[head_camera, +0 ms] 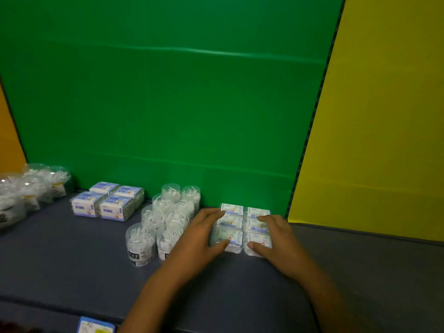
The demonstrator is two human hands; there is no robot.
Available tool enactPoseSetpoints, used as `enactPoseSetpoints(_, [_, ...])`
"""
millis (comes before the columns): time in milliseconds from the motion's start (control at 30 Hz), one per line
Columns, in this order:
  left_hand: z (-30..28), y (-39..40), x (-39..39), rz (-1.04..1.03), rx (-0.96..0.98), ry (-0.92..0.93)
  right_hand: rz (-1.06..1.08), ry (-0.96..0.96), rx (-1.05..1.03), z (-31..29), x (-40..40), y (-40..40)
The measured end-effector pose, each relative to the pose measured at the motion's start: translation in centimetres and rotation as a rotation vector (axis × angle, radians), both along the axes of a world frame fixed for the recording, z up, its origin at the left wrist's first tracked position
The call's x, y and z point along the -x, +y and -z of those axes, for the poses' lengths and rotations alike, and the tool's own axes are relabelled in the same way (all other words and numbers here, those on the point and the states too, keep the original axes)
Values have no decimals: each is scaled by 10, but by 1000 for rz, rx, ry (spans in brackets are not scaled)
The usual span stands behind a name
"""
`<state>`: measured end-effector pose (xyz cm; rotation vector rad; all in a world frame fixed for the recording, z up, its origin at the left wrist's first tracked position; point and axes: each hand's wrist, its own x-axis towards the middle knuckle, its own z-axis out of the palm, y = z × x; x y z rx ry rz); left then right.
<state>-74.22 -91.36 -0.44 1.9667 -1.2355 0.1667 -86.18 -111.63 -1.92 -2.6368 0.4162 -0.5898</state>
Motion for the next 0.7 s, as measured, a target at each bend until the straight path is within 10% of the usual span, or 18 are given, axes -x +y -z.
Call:
enactPoseSetpoints(233, [-29,85,-30,-102,254,8,-124,-101,17,-22,-26,62])
enactPoseSetpoints(700, [15,163,-91,-86,26,55,-183,-68,-45,-18,-75,160])
